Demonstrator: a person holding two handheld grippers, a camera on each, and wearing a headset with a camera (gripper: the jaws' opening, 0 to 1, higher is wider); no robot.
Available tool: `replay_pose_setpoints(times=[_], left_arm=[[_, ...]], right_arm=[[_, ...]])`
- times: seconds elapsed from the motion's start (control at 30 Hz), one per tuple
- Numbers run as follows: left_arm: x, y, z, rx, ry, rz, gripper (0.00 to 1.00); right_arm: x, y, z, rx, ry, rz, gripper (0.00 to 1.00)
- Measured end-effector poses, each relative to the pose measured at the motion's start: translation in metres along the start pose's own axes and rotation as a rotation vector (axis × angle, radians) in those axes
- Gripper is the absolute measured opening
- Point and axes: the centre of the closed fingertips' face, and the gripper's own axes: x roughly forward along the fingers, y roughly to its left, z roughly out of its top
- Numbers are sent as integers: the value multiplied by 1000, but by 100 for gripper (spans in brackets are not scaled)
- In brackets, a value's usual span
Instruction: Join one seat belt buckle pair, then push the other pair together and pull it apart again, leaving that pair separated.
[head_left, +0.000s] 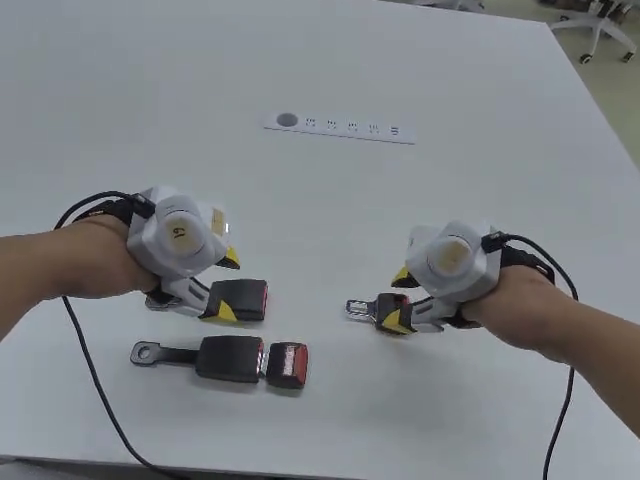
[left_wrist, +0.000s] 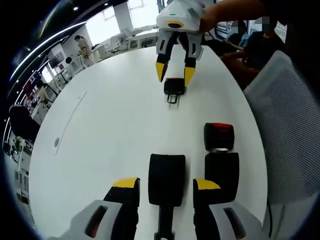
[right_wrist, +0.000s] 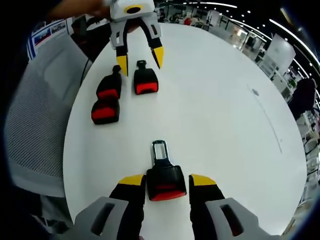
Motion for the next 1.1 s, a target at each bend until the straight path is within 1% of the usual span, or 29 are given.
replay_pose_setpoints(times=[0.03,0.07,0.1,0.2,0.23,0.27,0.3,0.37,0.47,0.53,0.57,0.63,0.7,0.77,0.87,0.9,0.93,0.97,1.0,1.03,1.1], left_arm=[[1,-2,0,-3,6,-6,44],[3,-1,-2,-4,12,-13,44],[5,-1,-5,-3,16,-17,43],[8,-2,-6,-1,25,-28,43],[12,2,-11,1,28,-33,42],[14,2,-13,3,31,-37,41],[13,-1,-13,3,40,-42,40],[15,-2,-15,12,53,-47,39],[14,-3,-17,17,58,-55,36],[17,1,-23,21,63,-54,34],[16,0,-21,21,66,-53,33],[17,-1,-21,25,66,-53,34],[16,-2,-20,24,66,-53,34],[18,1,-24,22,62,-54,34],[17,-1,-21,30,62,-57,33],[19,2,-25,39,66,-58,33],[20,2,-26,47,72,-59,33],[16,-3,-19,56,77,-61,33],[15,-5,-18,80,85,-62,33],[18,-3,-20,86,90,-62,33],[20,0,-23,79,113,-60,33]], right_arm=[[2,3,-2,-1,6,19,29],[-1,6,-1,-9,6,25,30],[-1,6,-2,-15,18,23,30],[4,2,-7,-32,26,24,31],[5,2,-9,-36,30,27,31],[7,1,-12,-41,39,32,31],[8,1,-14,-42,43,35,31],[7,3,-14,-46,44,42,31],[7,4,-14,-54,44,52,31],[7,5,-14,-71,49,57,32],[8,5,-15,-77,52,58,32],[8,4,-16,-92,62,59,32],[10,4,-17,-85,65,64,32],[9,5,-16,-84,69,70,32],[13,2,-18,-83,75,78,32],[13,3,-18,-81,78,82,32],[11,4,-17,-80,78,85,32],[11,4,-18,-75,76,90,32],[11,4,-18,-73,75,93,32],[11,4,-17,-69,74,97,32],[12,4,-16,-60,74,100,32]])
